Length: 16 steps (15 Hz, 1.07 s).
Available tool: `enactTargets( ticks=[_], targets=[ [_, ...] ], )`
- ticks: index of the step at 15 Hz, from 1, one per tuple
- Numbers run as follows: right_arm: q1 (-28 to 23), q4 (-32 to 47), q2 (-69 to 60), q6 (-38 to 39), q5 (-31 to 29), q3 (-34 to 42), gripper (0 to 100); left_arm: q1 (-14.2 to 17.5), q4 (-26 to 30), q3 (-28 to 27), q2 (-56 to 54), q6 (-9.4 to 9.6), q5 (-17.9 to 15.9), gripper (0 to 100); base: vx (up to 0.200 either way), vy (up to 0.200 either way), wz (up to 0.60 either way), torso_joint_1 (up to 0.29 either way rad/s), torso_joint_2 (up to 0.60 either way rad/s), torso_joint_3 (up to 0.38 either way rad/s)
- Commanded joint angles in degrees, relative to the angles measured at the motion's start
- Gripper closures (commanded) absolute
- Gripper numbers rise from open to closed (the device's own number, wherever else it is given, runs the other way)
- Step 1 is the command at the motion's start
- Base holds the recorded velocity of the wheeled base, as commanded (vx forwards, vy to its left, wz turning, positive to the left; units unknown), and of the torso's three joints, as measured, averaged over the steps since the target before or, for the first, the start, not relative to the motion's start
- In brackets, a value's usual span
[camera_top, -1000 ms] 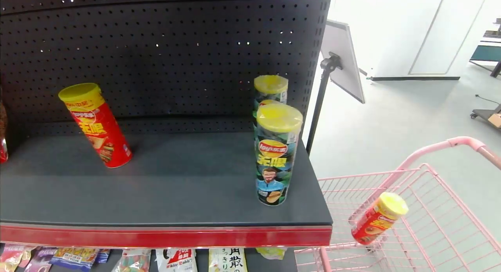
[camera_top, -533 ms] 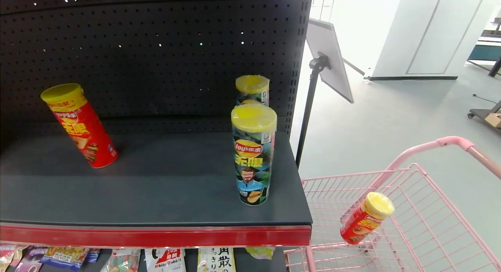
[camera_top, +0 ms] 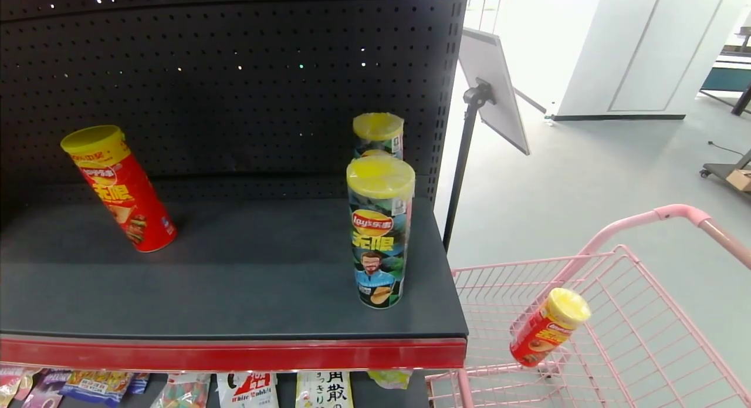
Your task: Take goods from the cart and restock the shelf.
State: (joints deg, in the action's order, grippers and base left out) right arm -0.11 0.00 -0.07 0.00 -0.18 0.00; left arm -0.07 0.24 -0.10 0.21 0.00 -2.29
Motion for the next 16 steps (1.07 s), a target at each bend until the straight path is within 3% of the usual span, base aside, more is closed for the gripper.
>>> enactTargets(
  ticks=[1,5,16],
  targets=[
    [-0.1,0.0,0.1,0.0,0.0,0.0,0,0.0,0.0,0.0,0.1,0.0,0.0,0,-0.2,0.0,0.0,-0.002,0.0,-0.002],
    [-0.1,0.0,0.1,0.0,0.0,0.0,0,0.0,0.0,0.0,0.1,0.0,0.0,0,-0.2,0.0,0.0,0.001,0.0,0.005],
    [0.0,-0.1,0.1,0.0,0.1,0.0,0,0.0,0.0,0.0,0.1,0.0,0.0,0,0.0,0.0,0.0,0.0,0.0,0.0]
  ],
)
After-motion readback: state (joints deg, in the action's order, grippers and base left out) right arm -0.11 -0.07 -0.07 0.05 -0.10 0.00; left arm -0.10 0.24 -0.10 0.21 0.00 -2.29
